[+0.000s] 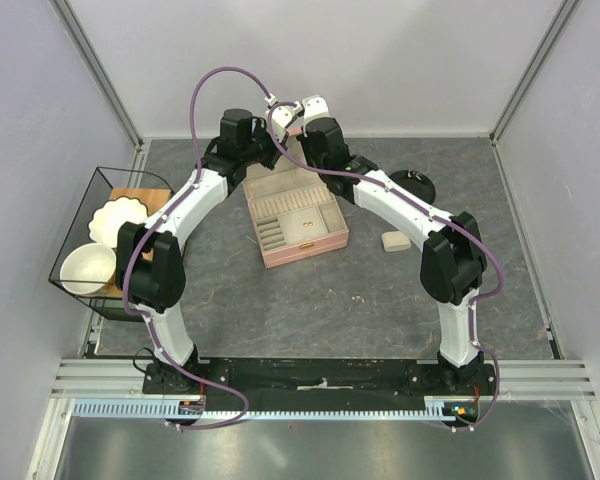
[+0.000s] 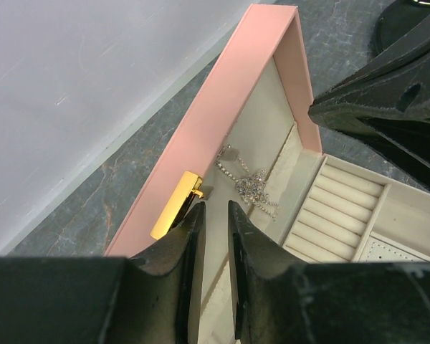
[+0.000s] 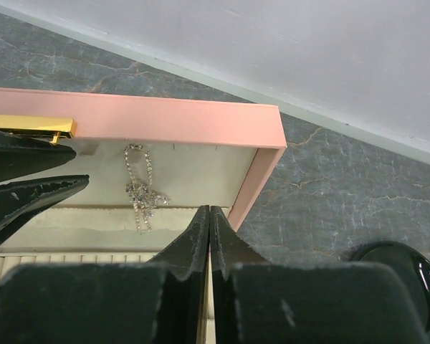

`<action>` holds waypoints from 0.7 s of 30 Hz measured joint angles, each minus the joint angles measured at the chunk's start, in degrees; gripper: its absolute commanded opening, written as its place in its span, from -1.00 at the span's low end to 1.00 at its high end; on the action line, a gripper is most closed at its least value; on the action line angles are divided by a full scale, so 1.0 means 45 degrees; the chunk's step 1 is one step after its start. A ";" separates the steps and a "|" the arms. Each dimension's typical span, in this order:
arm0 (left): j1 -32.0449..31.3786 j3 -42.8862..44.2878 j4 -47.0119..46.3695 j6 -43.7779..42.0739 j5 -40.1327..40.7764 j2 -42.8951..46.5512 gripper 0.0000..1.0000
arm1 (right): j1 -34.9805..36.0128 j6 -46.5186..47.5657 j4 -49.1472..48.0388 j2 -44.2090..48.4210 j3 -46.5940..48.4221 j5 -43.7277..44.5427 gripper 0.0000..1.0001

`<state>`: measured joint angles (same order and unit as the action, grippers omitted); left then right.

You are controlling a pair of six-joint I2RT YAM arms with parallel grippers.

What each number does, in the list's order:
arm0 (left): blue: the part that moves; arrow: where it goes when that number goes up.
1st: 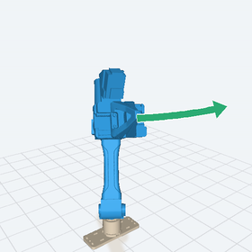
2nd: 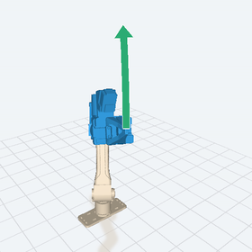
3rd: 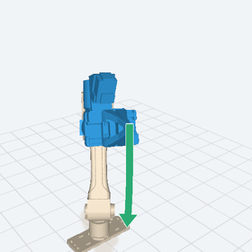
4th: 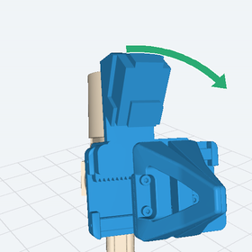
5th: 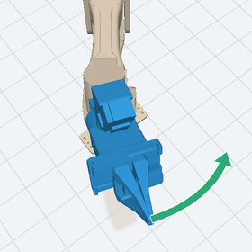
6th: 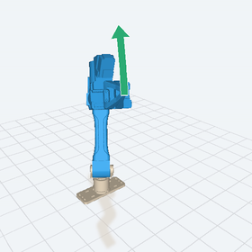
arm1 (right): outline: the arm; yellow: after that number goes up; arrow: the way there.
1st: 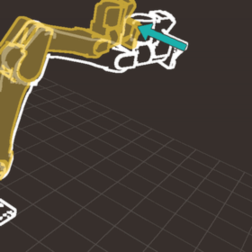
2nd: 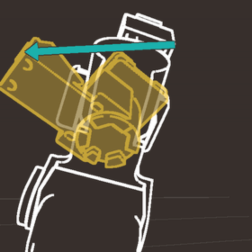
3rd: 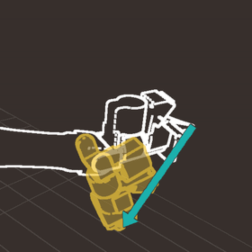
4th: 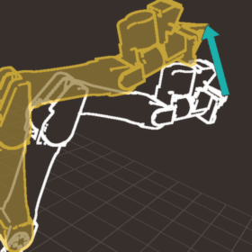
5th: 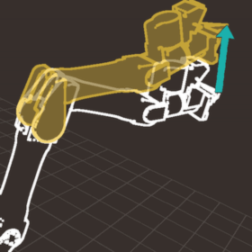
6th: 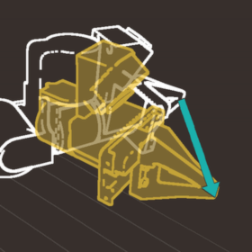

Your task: Organize the mixed jewelry

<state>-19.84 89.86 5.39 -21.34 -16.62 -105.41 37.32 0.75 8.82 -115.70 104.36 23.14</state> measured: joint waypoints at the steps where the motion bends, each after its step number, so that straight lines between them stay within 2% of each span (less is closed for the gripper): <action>1: 0.0000 0.0000 0.0000 0.0005 -0.0010 0.0000 -0.47 | 0.0005 0.0000 -0.0005 0.0000 -0.0005 0.0019 -0.78; 6: 0.0010 -0.0083 -0.0063 0.0015 -0.0102 0.0044 -0.44 | 0.0029 -0.0053 -0.0170 0.0010 -0.0131 0.0010 -0.53; 9: 0.0029 -0.0335 -0.0117 0.0029 -0.0306 0.0248 -0.41 | 0.0083 -0.0136 -0.0355 0.0092 -0.0355 -0.0097 -0.32; 10: 0.0039 -0.0471 -0.0131 0.0029 -0.0374 0.0364 -0.39 | 0.0117 -0.0146 -0.0447 0.0165 -0.0486 -0.0136 -0.19; 18: 0.0107 -0.2108 -0.0277 0.0073 -0.1049 0.1821 -0.29 | 0.0350 -0.0350 -0.0894 0.0389 -0.1253 -0.0486 -0.11; 21: 0.0112 -0.2691 -0.0267 0.0068 -0.1302 0.2336 -0.20 | 0.0359 -0.0447 -0.0967 0.0389 -0.1763 -0.0573 -0.13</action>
<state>-19.33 77.76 4.19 -21.04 -22.48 -94.89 38.94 -1.26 4.47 -113.95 96.42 20.56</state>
